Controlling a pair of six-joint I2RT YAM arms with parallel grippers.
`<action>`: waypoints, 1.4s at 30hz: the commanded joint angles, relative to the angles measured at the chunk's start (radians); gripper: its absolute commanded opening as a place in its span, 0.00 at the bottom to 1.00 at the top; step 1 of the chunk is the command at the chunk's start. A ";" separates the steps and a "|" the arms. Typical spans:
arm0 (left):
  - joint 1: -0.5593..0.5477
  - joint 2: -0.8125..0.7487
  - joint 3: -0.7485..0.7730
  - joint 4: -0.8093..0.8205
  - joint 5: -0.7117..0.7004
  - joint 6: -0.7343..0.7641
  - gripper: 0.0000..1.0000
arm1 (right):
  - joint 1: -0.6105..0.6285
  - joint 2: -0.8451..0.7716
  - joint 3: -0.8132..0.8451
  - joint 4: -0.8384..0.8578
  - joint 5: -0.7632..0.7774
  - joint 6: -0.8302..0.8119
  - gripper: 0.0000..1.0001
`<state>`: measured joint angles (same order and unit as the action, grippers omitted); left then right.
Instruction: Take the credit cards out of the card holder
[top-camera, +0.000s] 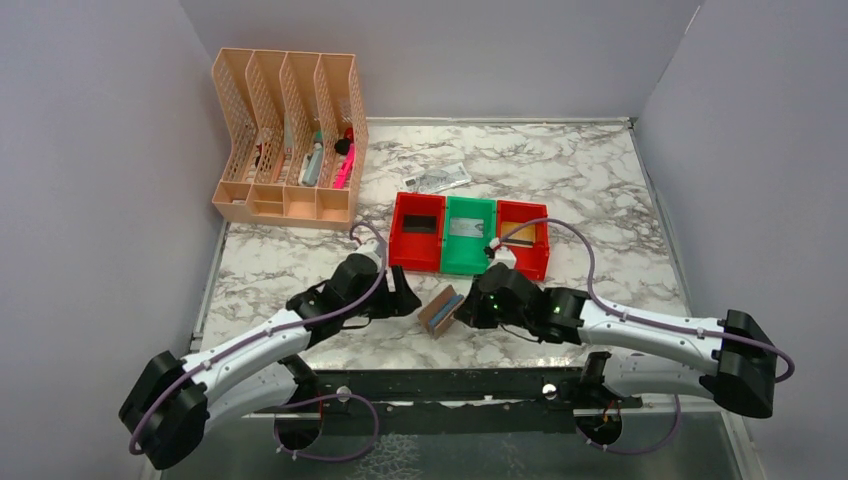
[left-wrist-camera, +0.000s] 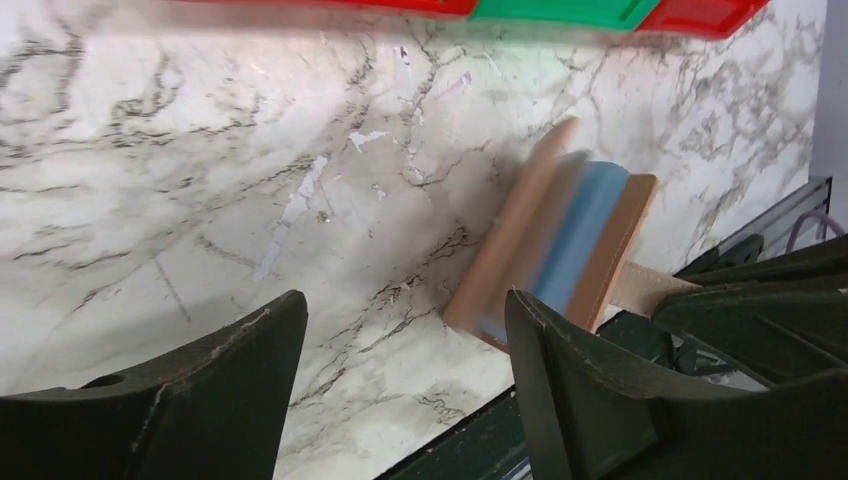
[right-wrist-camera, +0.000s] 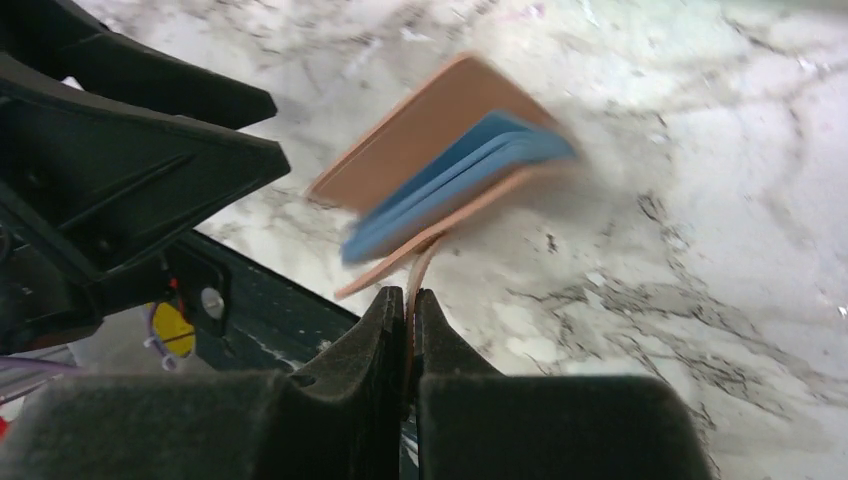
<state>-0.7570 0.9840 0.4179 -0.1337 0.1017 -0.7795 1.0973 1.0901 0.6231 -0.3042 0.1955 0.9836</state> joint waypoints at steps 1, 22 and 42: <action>-0.002 -0.118 -0.003 -0.090 -0.161 -0.047 0.77 | -0.001 0.045 0.094 -0.004 -0.048 -0.112 0.05; -0.002 -0.408 -0.046 -0.260 -0.316 -0.168 0.81 | -0.049 0.208 0.167 0.091 -0.171 -0.208 0.07; -0.002 -0.032 0.044 0.053 0.039 0.038 0.64 | -0.215 0.100 -0.143 0.083 -0.174 -0.137 0.10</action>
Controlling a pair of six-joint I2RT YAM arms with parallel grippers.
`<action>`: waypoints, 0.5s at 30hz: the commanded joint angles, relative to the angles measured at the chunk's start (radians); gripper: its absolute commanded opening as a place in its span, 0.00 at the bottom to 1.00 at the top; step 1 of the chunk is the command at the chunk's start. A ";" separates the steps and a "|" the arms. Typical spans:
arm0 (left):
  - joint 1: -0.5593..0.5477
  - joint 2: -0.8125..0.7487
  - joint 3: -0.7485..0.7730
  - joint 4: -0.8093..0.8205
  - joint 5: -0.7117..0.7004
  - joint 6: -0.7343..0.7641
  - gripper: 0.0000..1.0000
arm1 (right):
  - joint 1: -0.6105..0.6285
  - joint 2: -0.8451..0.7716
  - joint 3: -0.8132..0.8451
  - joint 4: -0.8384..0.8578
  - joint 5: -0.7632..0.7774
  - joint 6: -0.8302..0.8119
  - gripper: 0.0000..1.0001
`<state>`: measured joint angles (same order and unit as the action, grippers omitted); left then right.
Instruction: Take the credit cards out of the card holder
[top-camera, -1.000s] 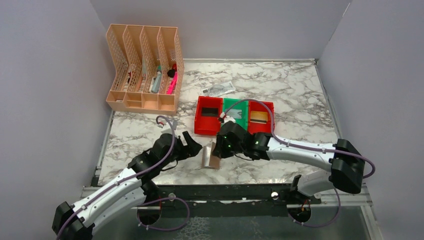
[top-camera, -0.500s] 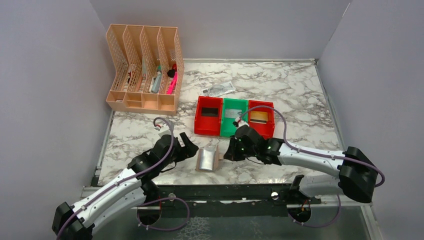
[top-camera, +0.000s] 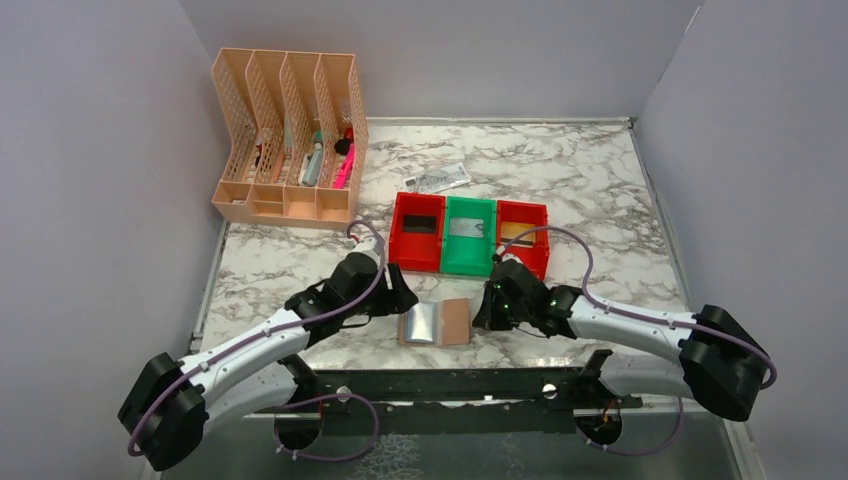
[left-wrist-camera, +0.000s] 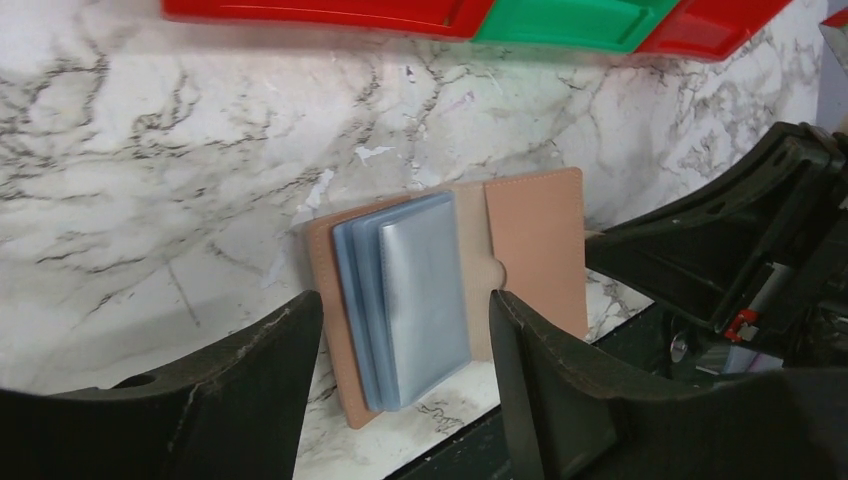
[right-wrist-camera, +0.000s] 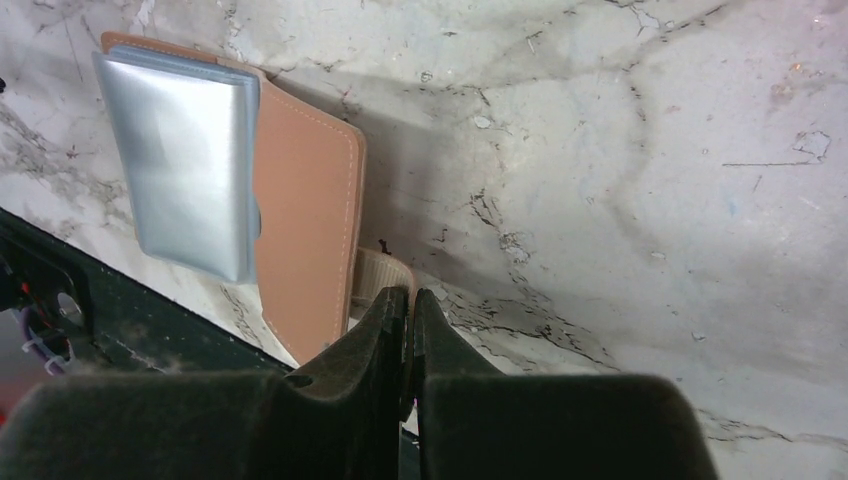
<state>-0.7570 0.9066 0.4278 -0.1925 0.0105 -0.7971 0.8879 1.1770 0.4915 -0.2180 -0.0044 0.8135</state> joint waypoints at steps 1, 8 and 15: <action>-0.002 0.058 0.034 0.124 0.147 0.064 0.62 | -0.006 0.018 -0.012 -0.006 0.034 0.041 0.10; -0.002 0.162 0.045 0.158 0.230 0.068 0.56 | -0.006 0.041 -0.024 -0.017 0.058 0.106 0.11; -0.004 0.235 0.042 0.189 0.279 0.062 0.54 | -0.005 0.032 -0.050 0.010 0.048 0.132 0.11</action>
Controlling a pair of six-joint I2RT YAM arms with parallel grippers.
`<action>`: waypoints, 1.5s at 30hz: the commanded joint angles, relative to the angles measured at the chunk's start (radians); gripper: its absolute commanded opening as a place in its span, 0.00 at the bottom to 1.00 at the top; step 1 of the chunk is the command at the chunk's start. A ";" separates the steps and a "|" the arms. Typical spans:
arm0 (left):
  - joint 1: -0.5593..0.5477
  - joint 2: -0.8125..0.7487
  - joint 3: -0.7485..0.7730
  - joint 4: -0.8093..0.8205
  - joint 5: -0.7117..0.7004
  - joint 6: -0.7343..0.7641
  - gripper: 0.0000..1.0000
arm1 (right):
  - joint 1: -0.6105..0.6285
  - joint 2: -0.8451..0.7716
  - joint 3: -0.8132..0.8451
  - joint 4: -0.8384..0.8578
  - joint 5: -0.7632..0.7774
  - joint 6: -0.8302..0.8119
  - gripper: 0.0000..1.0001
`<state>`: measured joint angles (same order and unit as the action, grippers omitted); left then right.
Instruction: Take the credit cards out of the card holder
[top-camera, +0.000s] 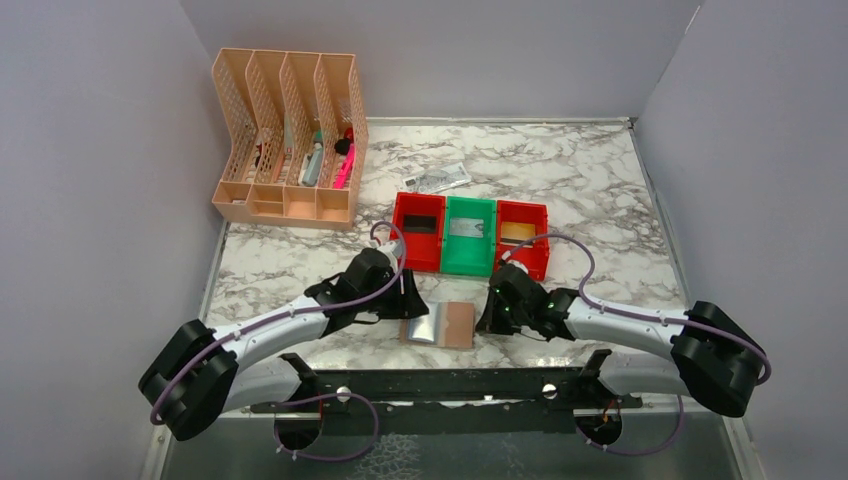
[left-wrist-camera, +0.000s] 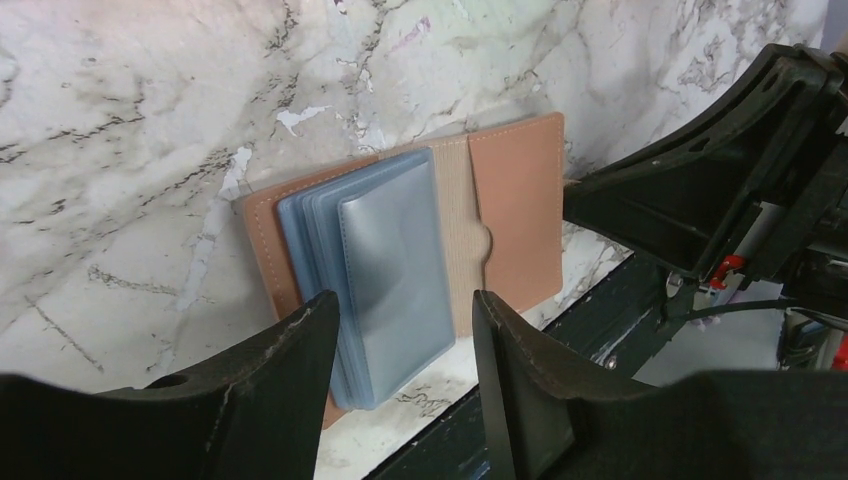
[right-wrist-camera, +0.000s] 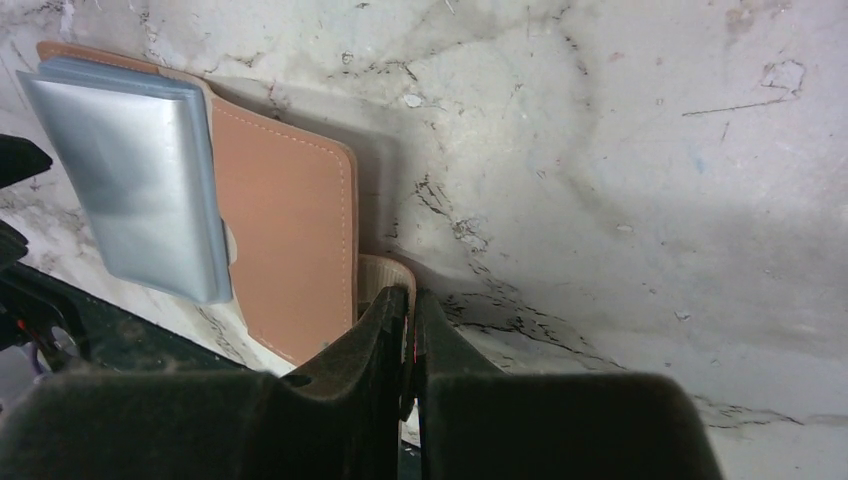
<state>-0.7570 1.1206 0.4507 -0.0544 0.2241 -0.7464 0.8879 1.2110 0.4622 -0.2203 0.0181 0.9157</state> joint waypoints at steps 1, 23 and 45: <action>-0.004 0.025 0.019 0.058 0.070 0.013 0.54 | -0.005 -0.002 -0.023 0.019 0.022 0.031 0.11; -0.004 0.026 0.025 0.013 0.001 0.017 0.62 | -0.006 0.004 -0.035 0.030 0.017 0.052 0.11; -0.023 0.091 0.080 0.063 0.130 0.013 0.51 | -0.006 -0.003 -0.054 0.053 0.002 0.060 0.12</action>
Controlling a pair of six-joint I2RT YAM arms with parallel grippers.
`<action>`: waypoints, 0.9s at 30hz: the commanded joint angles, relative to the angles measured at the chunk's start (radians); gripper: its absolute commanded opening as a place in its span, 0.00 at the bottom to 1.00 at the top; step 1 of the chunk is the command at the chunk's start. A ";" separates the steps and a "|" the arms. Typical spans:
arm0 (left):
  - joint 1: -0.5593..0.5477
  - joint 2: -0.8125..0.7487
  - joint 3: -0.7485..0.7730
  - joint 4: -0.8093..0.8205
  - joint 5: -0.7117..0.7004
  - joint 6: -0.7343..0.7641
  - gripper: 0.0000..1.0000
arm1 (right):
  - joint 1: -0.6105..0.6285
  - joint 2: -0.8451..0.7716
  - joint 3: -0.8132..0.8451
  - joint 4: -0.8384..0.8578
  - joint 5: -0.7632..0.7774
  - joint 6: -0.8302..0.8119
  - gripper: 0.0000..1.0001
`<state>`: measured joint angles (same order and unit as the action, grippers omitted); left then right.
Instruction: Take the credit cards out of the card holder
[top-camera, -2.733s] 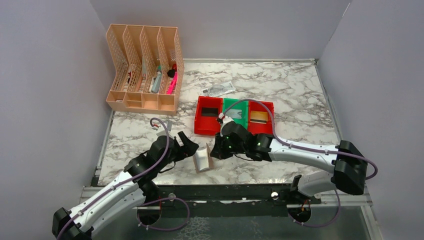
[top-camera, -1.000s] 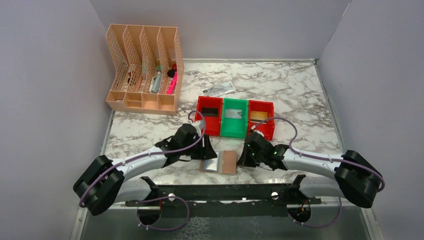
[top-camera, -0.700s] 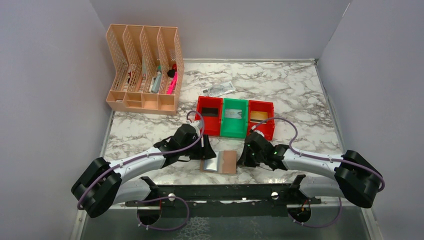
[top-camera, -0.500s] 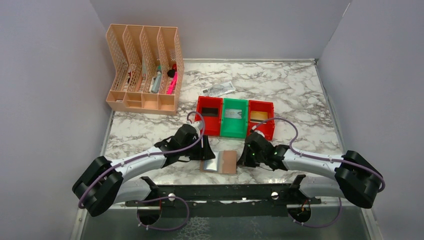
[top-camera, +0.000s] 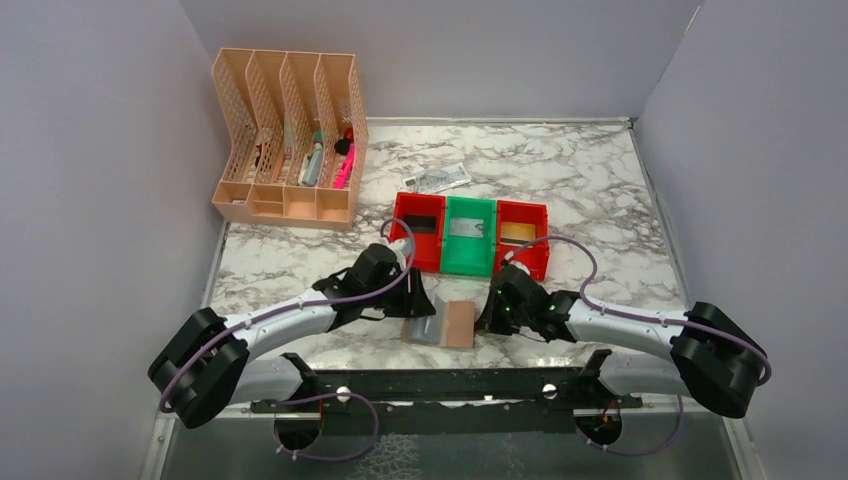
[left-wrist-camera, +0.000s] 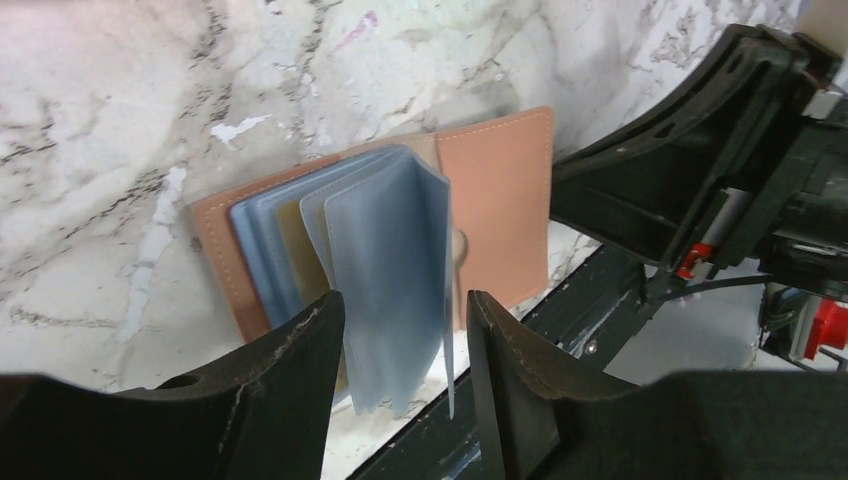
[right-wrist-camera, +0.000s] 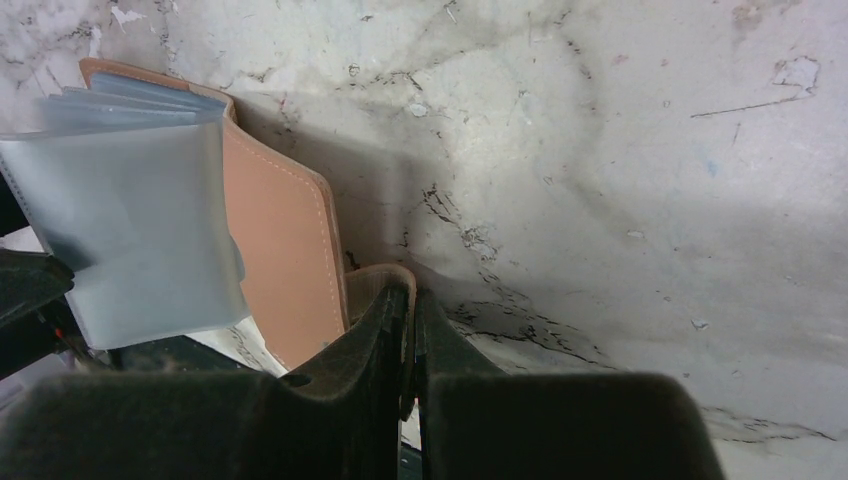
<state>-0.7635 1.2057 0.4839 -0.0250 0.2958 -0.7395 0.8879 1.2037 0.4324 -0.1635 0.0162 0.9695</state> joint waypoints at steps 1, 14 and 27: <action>-0.020 0.003 0.054 0.035 0.063 0.008 0.50 | -0.006 0.008 -0.025 -0.002 0.003 0.006 0.12; -0.077 0.125 0.131 0.084 0.153 0.029 0.50 | -0.006 0.021 -0.027 0.015 0.003 0.017 0.15; -0.113 0.175 0.163 0.114 0.168 0.041 0.54 | -0.006 -0.057 -0.032 -0.016 0.018 0.027 0.30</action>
<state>-0.8631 1.3571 0.6106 0.0414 0.4202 -0.7200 0.8879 1.1862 0.4141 -0.1394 0.0128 0.9939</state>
